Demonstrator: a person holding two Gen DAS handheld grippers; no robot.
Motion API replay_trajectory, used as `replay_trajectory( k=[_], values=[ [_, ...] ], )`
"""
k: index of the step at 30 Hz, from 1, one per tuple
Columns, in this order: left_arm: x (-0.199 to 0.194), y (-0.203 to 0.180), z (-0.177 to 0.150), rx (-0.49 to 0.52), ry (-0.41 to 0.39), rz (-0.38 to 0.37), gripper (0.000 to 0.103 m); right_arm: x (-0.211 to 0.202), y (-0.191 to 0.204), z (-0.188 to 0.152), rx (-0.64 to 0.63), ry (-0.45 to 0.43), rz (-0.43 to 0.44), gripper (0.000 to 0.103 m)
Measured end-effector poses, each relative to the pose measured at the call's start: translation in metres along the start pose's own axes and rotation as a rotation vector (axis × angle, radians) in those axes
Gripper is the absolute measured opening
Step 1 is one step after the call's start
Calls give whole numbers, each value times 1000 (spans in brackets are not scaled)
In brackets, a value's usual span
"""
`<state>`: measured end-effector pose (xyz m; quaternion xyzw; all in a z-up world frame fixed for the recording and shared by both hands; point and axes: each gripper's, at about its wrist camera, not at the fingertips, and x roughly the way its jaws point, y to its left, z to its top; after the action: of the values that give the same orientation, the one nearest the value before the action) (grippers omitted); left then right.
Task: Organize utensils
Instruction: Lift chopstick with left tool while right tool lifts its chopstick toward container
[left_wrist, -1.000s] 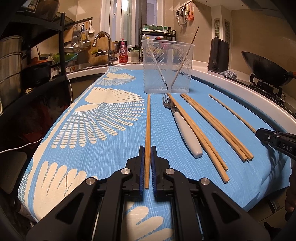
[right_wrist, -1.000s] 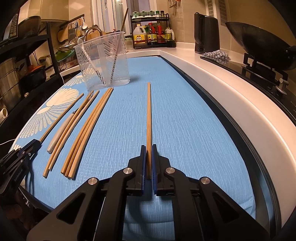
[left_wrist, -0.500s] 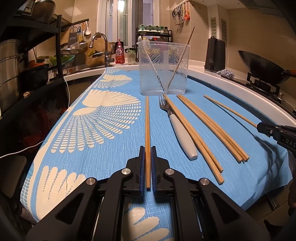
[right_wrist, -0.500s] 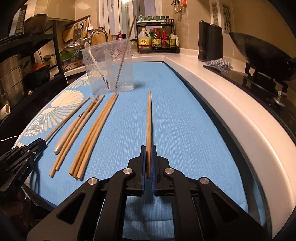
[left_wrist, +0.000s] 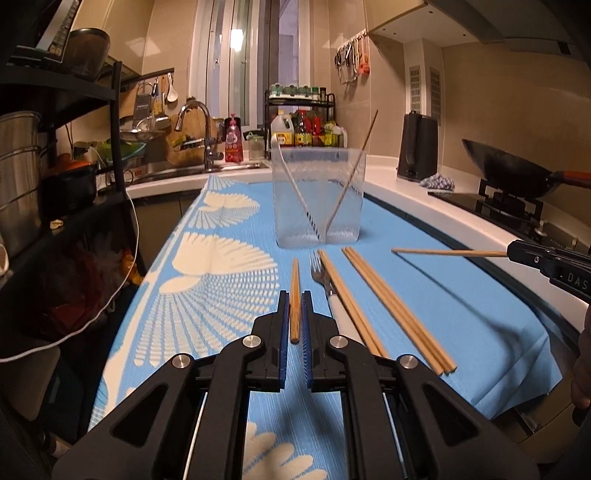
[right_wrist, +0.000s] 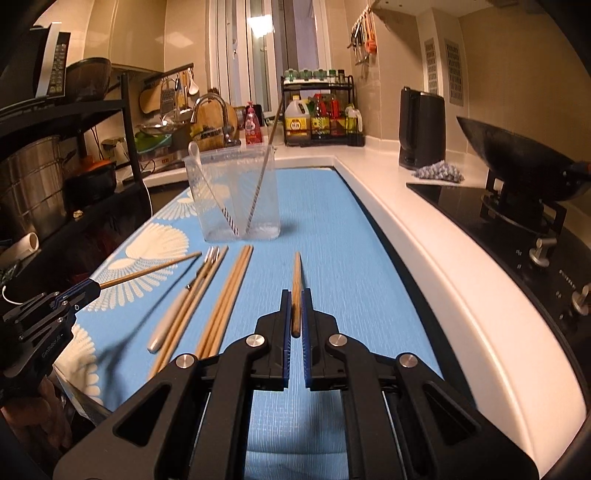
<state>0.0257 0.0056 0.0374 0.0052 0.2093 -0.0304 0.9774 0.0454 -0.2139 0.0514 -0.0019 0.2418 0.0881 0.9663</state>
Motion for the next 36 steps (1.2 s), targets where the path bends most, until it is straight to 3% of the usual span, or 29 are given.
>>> replay_trajectory(
  k=[11, 19, 24, 36],
  values=[
    [7, 20, 67, -34, -65, -48, 6, -9, -2, 62, -2, -72, 16, 5],
    [27, 37, 117, -117, -30, -131, 6, -6, 2, 114, -5, -93, 53, 5],
    [39, 37, 130, -135, 30, -159, 6, 3, 3, 133, 12, -69, 87, 5],
    [49, 30, 159, -100, 100, -166, 6, 13, 14, 172, -9, -58, 129, 5]
  ],
)
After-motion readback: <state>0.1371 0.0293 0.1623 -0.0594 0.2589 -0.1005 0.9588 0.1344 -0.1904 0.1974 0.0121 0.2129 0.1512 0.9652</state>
